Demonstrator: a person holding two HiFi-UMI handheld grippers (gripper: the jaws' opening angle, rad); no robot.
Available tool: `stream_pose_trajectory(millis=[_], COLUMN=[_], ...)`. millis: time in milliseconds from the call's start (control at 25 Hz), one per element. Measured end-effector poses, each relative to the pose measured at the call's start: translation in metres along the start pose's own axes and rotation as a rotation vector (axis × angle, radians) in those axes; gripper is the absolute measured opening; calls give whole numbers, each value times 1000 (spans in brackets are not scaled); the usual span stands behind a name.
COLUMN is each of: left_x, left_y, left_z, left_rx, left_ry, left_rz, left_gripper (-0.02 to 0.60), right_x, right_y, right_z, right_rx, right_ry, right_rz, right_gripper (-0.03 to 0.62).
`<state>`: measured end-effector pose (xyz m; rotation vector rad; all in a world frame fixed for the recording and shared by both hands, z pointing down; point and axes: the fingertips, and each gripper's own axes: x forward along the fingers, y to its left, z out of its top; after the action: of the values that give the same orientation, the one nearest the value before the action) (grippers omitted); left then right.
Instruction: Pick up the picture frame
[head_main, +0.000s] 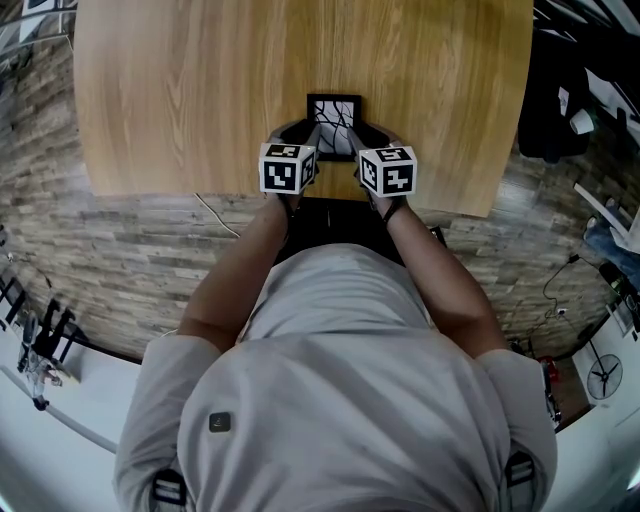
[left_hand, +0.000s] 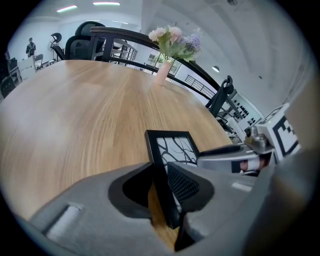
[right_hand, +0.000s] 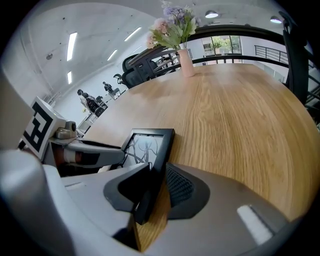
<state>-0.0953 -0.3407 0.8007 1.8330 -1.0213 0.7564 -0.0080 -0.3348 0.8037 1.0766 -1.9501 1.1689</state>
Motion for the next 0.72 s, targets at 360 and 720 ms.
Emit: stream_pose_trajectory(millis=[360, 720], left_x=[0, -14], left_y=[-1, -4], left_z=[0, 11], left_rx=[-23, 8], left_ry=[-23, -57], left_rz=[-3, 7], left_gripper=[92, 83], right_x=[-1, -10], right_y=[-2, 7], right_z=[0, 7], right_rx=[48, 90], right_ry=[-13, -40], right_rz=[0, -7], right_gripper=[100, 91])
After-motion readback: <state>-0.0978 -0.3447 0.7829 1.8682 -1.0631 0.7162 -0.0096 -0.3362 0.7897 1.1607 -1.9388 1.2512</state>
